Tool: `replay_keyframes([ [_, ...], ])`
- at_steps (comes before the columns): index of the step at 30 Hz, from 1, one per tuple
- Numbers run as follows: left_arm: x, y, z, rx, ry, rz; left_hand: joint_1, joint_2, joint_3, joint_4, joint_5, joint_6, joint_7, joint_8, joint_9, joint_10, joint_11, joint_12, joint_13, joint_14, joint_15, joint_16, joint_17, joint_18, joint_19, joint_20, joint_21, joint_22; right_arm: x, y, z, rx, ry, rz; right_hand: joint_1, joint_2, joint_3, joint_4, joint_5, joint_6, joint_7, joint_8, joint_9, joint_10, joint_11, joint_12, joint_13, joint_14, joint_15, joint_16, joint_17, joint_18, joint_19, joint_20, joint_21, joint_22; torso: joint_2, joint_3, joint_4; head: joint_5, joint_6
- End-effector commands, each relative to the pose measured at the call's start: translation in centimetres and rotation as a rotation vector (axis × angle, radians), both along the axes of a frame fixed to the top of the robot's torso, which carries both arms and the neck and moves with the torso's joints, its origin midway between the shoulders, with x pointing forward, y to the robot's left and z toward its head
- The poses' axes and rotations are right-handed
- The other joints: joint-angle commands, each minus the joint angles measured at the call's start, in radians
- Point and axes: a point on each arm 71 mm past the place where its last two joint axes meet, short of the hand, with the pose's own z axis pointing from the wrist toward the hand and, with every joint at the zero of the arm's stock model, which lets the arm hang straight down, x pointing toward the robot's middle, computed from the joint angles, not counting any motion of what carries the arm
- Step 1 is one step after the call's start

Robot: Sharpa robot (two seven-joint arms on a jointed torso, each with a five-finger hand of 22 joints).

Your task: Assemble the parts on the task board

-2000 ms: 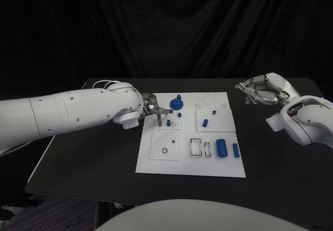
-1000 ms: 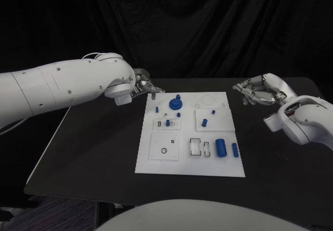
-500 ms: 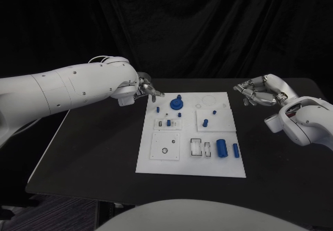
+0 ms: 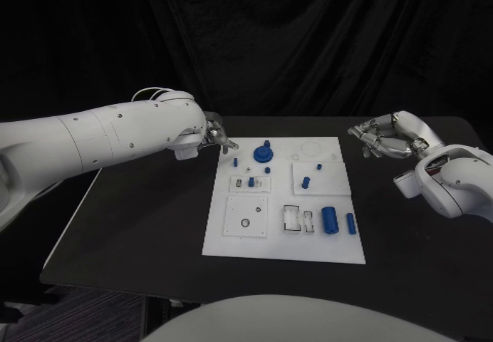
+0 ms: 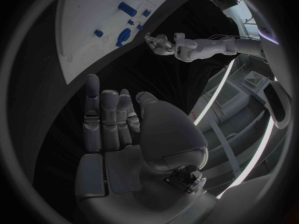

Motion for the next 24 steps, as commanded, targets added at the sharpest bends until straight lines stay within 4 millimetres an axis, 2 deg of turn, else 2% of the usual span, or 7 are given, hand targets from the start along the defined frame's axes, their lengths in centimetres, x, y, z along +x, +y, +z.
replay_keyframes([
  [1, -0.2, -0.2, -0.2, 0.030, -0.006, -0.036, -0.011, -0.002, -0.005, 0.001, -0.010, -0.012, 0.004, -0.005, 0.003, 0.105, 0.011, 0.004, 0.263, 0.102, 0.010, 0.003, 0.263, 0.010, -0.004, 0.005, -0.008, 0.085, 0.0, 0.0, -0.2, -0.006, 0.016, -0.004, 0.011, 0.002, 0.005, 0.002, 0.005, -0.003, 0.002, -0.004, -0.001, -0.004, 0.000, -0.004, -0.001, 0.003, -0.002, 0.003, 0.000, 0.009, 0.005, 0.001, -0.003, 0.002, 0.000, 0.0001, 0.0009, 0.000, 0.000],
  [6, -0.3, -0.4, -0.4, 0.027, -0.003, -0.048, -0.015, -0.001, -0.006, 0.003, -0.014, -0.015, 0.005, -0.006, 0.004, 0.105, 0.013, 0.004, 0.263, 0.102, 0.011, 0.003, 0.263, 0.010, -0.003, 0.007, -0.008, 0.086, 0.0, -0.2, -0.3, -0.008, 0.019, -0.005, 0.011, 0.002, 0.006, 0.003, 0.005, -0.003, 0.002, -0.004, -0.001, -0.004, 0.001, -0.004, -0.001, 0.003, -0.002, 0.003, 0.000, 0.009, 0.006, 0.001, -0.003, 0.002, 0.000, 0.0007, 0.0007, 0.004, 0.000],
  [24, -0.8, -1.2, -2.1, 0.032, 0.044, -0.070, -0.039, 0.004, -0.013, 0.019, -0.033, 0.002, 0.004, 0.000, 0.008, 0.105, 0.014, 0.004, 0.263, 0.102, 0.014, 0.003, 0.263, 0.010, -0.004, 0.011, -0.010, 0.087, -0.1, -0.2, -0.4, -0.008, 0.027, 0.001, 0.011, -0.001, 0.006, 0.004, 0.006, -0.002, 0.002, -0.004, -0.001, -0.005, 0.001, -0.004, -0.003, 0.003, -0.002, 0.003, -0.001, 0.009, 0.006, 0.001, -0.004, 0.002, -0.001, 0.0007, 0.0005, -0.002, 0.000],
])
